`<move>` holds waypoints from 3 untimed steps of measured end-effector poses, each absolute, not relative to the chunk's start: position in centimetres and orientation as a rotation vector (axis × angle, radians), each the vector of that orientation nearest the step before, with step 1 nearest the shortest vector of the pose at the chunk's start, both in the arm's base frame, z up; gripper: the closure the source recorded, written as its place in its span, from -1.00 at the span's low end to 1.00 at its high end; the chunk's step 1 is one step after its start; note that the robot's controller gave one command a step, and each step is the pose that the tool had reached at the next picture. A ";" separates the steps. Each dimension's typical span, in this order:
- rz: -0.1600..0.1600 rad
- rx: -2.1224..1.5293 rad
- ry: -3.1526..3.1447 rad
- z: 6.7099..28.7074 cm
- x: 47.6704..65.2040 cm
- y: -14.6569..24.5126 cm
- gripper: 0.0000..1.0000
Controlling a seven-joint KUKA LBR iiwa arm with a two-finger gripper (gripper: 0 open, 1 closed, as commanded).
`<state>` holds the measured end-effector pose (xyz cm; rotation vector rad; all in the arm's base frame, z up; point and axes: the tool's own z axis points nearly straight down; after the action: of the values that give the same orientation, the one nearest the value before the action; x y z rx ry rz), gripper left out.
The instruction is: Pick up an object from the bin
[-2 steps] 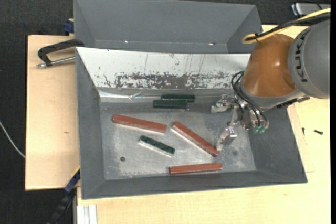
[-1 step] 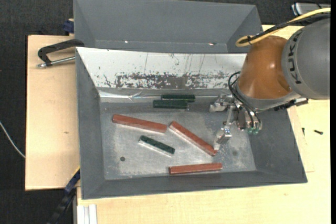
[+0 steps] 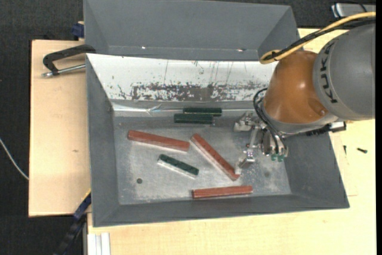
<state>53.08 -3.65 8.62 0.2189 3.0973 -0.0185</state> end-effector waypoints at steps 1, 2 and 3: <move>0.009 0.212 3.136 7.6 50.0 -0.9 1.00; 0.014 0.205 3.145 7.5 50.9 -1.5 1.00; 0.014 0.203 3.145 7.6 51.3 -1.7 1.00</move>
Offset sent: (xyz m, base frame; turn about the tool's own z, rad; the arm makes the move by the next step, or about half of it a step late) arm 0.0000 0.0000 0.0000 0.0000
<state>51.26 -1.68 7.55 0.2028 3.1449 0.0144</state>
